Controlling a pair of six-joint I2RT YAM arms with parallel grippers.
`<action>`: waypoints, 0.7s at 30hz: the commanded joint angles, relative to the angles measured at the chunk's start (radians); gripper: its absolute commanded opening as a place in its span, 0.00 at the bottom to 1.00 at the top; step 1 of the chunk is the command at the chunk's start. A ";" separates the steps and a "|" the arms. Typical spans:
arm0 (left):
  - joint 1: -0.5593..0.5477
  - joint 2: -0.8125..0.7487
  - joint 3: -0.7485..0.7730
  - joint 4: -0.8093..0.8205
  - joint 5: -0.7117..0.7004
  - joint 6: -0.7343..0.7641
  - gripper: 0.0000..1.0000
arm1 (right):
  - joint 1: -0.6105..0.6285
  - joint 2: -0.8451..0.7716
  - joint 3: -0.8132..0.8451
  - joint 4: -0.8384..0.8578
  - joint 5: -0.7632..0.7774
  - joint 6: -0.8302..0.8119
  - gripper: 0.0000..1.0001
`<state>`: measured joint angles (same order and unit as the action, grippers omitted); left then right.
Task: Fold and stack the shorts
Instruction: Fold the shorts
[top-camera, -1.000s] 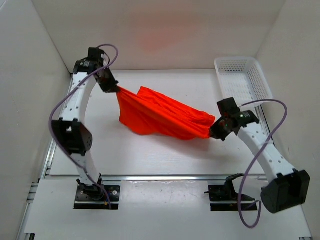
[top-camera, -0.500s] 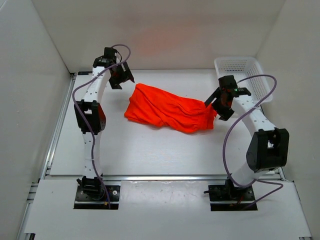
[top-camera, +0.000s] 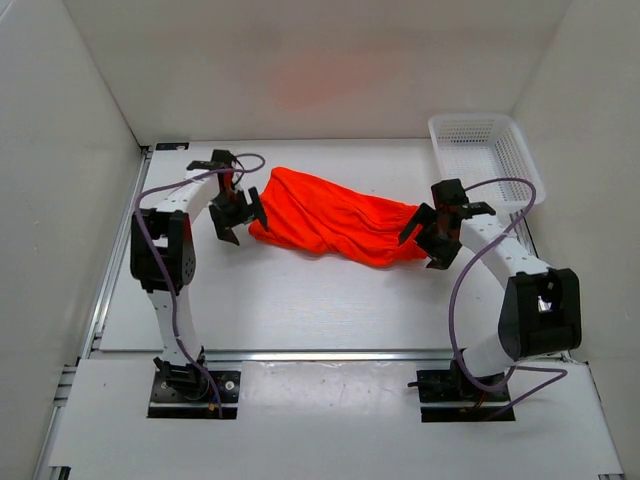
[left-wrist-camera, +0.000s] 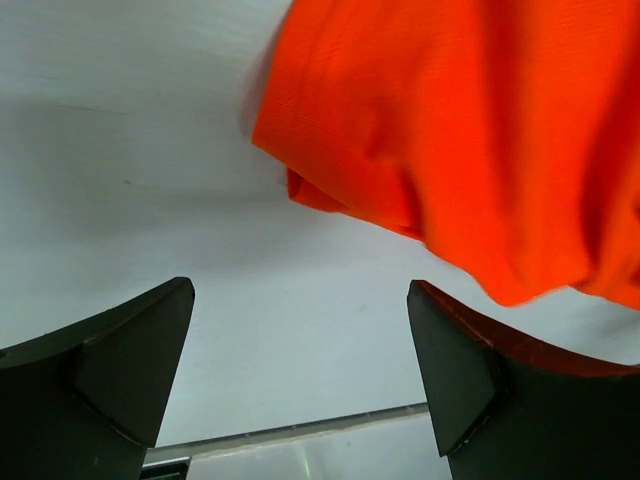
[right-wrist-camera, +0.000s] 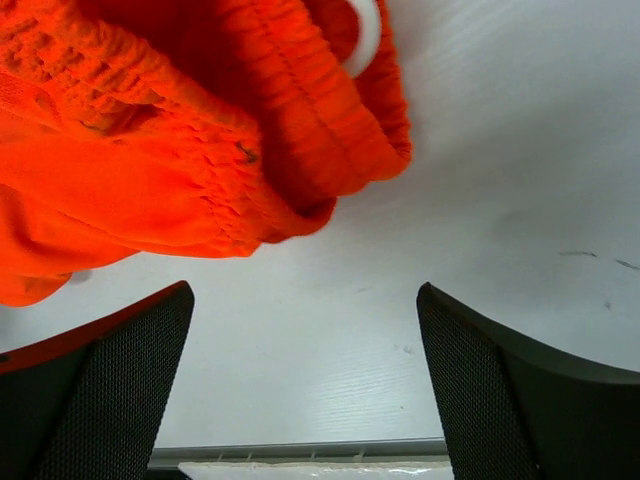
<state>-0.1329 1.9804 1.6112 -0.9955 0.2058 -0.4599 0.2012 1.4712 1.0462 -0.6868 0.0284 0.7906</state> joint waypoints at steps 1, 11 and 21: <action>-0.008 0.047 -0.040 0.070 0.072 -0.016 0.99 | -0.003 0.057 0.040 0.073 -0.074 -0.027 0.97; -0.037 0.202 0.085 0.092 0.049 -0.068 0.76 | -0.042 0.225 0.040 0.164 -0.068 -0.017 0.93; 0.016 0.147 0.138 0.069 -0.040 -0.105 0.10 | -0.042 0.256 0.066 0.224 -0.037 -0.048 0.01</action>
<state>-0.1608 2.2147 1.7164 -0.9337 0.2413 -0.5491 0.1642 1.7351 1.0672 -0.4820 -0.0261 0.7692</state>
